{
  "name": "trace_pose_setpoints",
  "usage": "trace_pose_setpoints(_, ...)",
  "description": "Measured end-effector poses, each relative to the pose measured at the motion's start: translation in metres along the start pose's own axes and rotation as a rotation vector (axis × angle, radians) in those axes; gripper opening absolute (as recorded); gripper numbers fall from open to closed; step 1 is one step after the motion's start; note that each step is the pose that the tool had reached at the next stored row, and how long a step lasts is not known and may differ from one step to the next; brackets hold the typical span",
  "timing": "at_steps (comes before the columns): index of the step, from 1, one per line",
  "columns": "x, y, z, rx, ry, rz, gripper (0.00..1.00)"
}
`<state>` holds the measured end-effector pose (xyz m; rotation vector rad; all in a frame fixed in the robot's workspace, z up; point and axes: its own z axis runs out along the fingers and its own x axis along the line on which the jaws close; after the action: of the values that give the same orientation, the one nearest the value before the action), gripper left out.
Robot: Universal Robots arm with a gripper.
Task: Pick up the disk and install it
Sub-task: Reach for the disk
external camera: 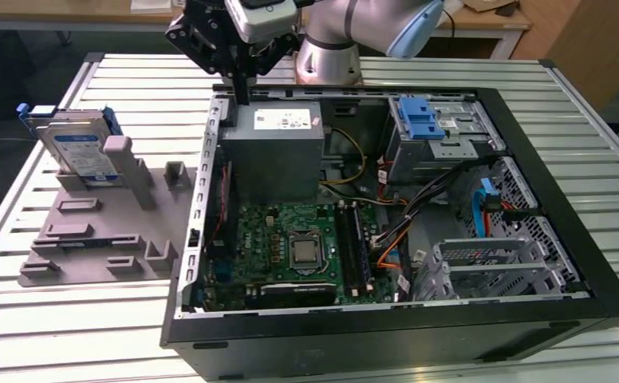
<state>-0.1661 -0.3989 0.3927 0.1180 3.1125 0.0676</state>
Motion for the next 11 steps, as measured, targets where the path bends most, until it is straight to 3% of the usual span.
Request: trace_pose_setpoints(11, 0.0028, -0.0002, -0.0001, 0.0, 0.0, 0.0, 0.11)
